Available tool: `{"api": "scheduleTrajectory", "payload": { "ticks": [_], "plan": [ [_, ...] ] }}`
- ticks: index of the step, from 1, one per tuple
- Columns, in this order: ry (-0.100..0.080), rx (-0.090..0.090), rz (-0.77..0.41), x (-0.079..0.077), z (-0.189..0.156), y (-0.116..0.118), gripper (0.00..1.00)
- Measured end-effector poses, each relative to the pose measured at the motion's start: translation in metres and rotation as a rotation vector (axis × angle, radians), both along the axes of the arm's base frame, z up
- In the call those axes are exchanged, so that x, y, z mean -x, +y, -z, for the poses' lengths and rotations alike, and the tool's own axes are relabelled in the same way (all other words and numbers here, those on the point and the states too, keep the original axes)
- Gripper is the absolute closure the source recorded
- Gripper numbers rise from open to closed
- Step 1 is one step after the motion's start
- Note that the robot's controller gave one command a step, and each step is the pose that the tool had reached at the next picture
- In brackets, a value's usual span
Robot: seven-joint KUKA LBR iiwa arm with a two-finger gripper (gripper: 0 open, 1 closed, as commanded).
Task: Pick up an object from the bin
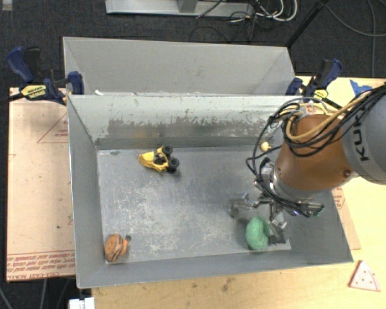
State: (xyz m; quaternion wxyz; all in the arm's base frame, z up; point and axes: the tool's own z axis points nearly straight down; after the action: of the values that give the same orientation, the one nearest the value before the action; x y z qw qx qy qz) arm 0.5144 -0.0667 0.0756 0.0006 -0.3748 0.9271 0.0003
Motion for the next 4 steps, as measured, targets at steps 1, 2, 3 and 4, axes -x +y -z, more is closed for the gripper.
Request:
{"api": "scheduleTrajectory", "payload": {
  "ticks": [1,2,3,4],
  "plan": [
    [-0.003,-0.001,-0.045,0.0344,0.0055,0.0200,1.00],
    [-0.003,-0.001,-0.045,0.0344,0.0055,0.0200,1.00],
    [-0.002,-0.001,-0.046,0.0345,0.0046,0.0202,1.00],
    [0.005,-0.002,-0.046,0.0358,-0.0017,0.0207,1.00]
  ]
}}
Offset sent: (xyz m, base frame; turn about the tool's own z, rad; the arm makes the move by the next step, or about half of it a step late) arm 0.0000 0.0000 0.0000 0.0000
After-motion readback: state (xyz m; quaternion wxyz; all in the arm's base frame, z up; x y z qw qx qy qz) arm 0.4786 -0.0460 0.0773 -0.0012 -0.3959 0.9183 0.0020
